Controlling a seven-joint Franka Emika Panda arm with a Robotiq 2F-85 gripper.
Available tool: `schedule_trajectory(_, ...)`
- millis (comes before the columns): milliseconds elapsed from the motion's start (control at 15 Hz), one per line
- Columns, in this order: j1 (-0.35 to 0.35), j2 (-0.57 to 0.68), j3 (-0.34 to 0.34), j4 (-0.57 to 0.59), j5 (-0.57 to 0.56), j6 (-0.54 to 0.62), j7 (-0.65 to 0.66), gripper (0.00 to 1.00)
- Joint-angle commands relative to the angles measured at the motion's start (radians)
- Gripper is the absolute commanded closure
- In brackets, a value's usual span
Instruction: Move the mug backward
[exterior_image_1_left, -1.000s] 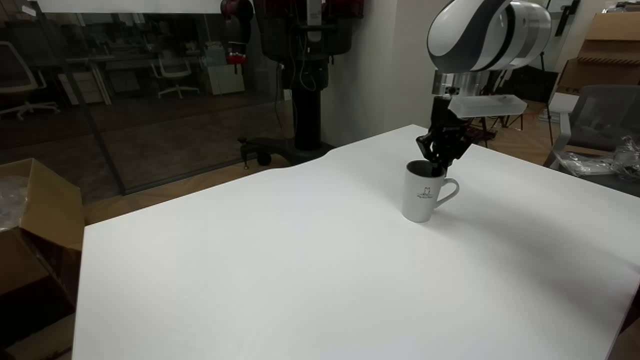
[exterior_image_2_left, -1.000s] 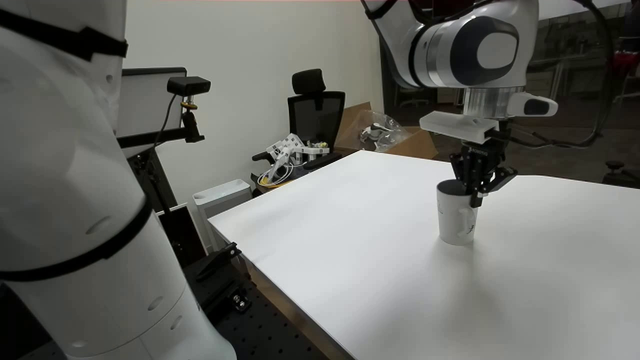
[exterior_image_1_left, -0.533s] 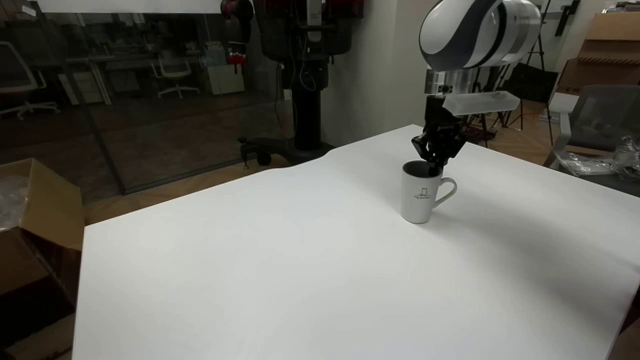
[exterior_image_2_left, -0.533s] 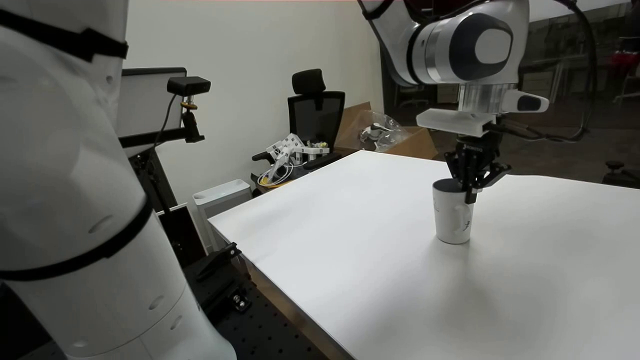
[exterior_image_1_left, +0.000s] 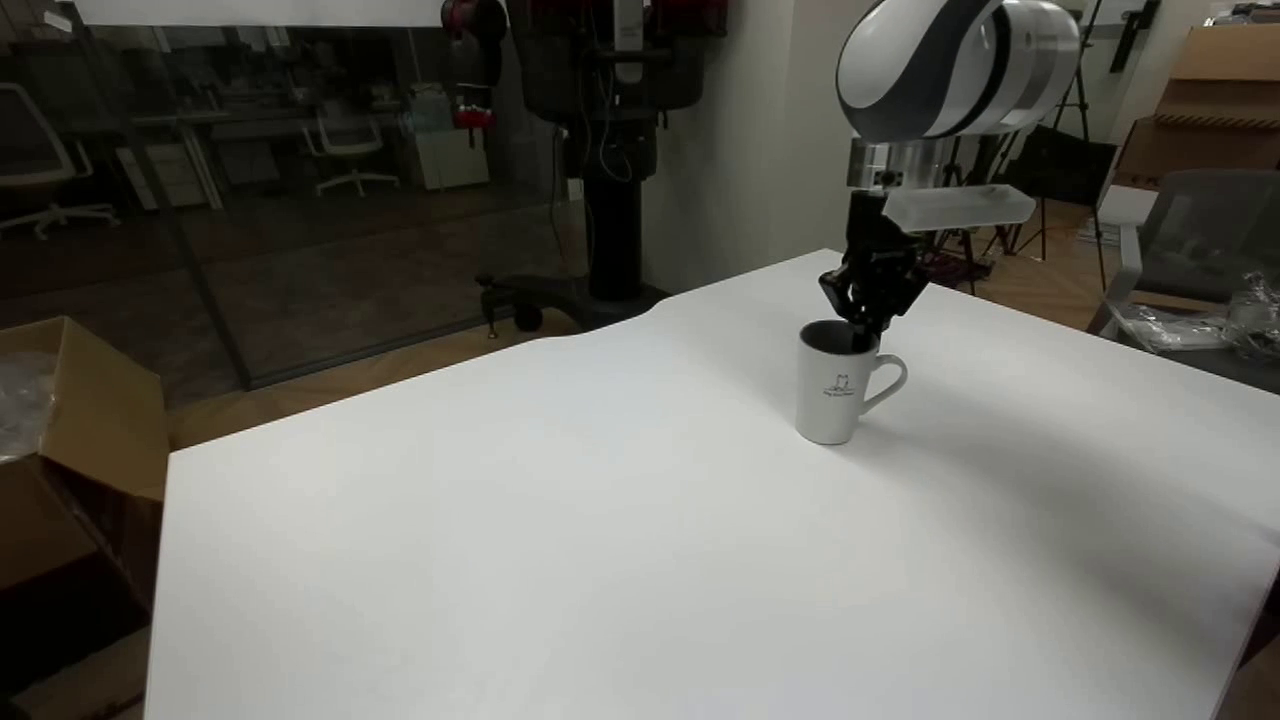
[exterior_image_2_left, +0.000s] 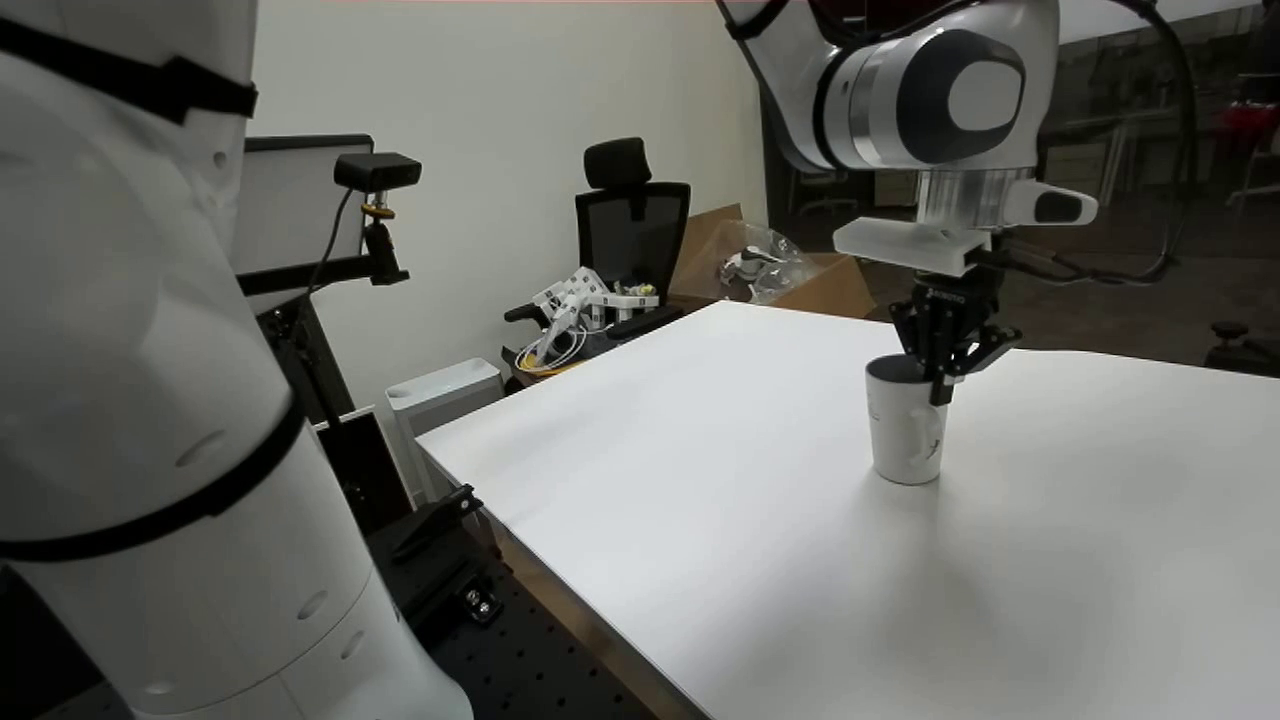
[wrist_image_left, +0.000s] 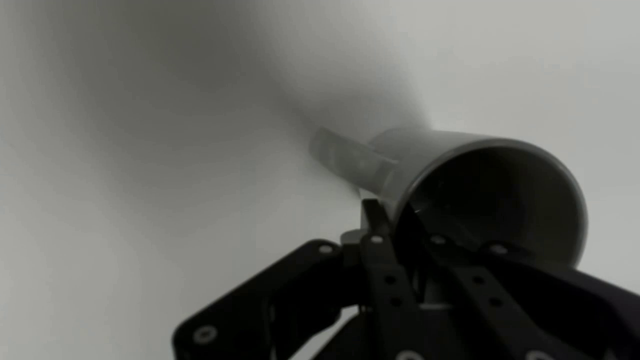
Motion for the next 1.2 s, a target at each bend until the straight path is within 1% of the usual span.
schedule_trajectory(0,-0.033,0.014,0.053,0.025,0.093,0.067,-0.035,0.98)
schedule_trajectory(200,-0.045,0.041,0.096,0.065,0.171,0.121,-0.057,0.98)
schedule_trajectory(333,-0.042,0.066,0.113,0.113,0.186,0.11,-0.057,0.98)
schedule_trajectory(600,-0.036,0.115,0.125,0.234,0.175,-0.012,-0.044,0.98)
schedule_trajectory(733,-0.033,0.142,0.121,0.299,0.166,-0.104,-0.033,0.98)
schedule_trajectory(867,-0.023,0.168,0.107,0.355,0.151,-0.172,-0.016,0.98)
schedule_trajectory(1000,-0.014,0.194,0.093,0.401,0.138,-0.207,0.007,0.98)
schedule_trajectory(1133,-0.001,0.225,0.074,0.442,0.12,-0.211,0.037,0.98)
